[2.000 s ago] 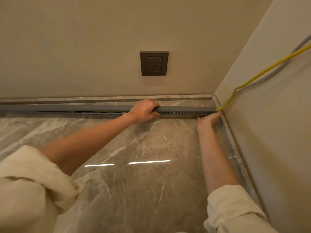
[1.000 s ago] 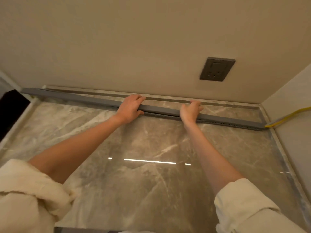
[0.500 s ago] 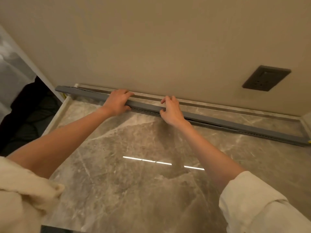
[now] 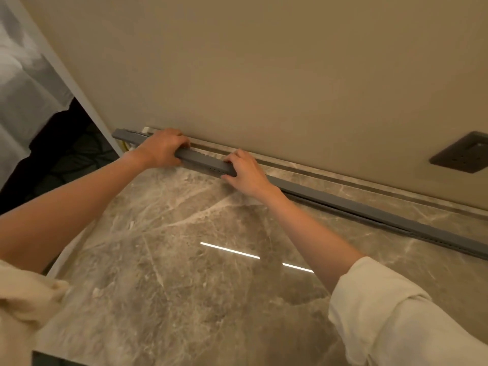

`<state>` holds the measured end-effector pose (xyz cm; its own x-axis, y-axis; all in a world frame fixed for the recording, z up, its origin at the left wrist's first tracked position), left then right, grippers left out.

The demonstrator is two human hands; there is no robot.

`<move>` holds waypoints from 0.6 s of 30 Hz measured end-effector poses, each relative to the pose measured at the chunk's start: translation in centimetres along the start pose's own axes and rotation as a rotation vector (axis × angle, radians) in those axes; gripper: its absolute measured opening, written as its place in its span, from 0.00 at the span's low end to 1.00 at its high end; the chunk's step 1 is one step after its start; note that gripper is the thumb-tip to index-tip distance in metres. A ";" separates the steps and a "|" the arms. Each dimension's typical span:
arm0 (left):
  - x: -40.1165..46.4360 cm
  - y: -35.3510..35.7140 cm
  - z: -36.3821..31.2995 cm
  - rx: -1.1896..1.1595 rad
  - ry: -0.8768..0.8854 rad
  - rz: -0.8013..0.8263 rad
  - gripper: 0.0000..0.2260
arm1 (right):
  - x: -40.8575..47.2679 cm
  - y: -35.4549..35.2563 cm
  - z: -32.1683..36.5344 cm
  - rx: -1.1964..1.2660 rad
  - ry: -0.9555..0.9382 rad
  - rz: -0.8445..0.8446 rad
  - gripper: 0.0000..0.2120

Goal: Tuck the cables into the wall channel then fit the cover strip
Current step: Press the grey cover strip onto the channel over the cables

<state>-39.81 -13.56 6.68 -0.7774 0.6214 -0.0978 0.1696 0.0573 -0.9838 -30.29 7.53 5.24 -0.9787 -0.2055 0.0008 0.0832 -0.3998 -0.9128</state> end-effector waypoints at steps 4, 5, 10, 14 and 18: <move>-0.3 -0.2 1.1 -0.019 0.022 0.010 0.16 | 1.1 0.4 0.7 -0.020 -0.003 -0.044 0.14; -0.3 -0.3 1.2 -0.017 0.030 0.020 0.16 | 1.3 0.5 0.8 -0.037 -0.007 -0.050 0.13; 0.2 -1.1 1.5 0.011 0.041 0.069 0.14 | 2.0 0.3 1.1 -0.084 0.018 -0.062 0.13; 0.5 -1.4 1.5 0.037 0.056 0.099 0.14 | 2.3 0.0 1.0 -0.076 0.033 -0.012 0.13; 0.5 -1.3 1.7 0.016 0.066 0.105 0.14 | 2.4 0.2 0.8 -0.074 0.026 0.001 0.12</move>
<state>-41.46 -14.62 7.65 -0.7143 0.6733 -0.1910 0.2378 -0.0232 -0.9710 -32.45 6.27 5.43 -0.9832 -0.1820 -0.0098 0.0708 -0.3319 -0.9407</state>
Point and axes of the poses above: each hand's wrist, its own x-axis towards the middle knuckle, its own y-axis out of the palm, z = x × y, the point moved 1 cm from there along x, towards the middle knuckle, and after that the axes turned 1 degree about -x, right-handed, at the moved point
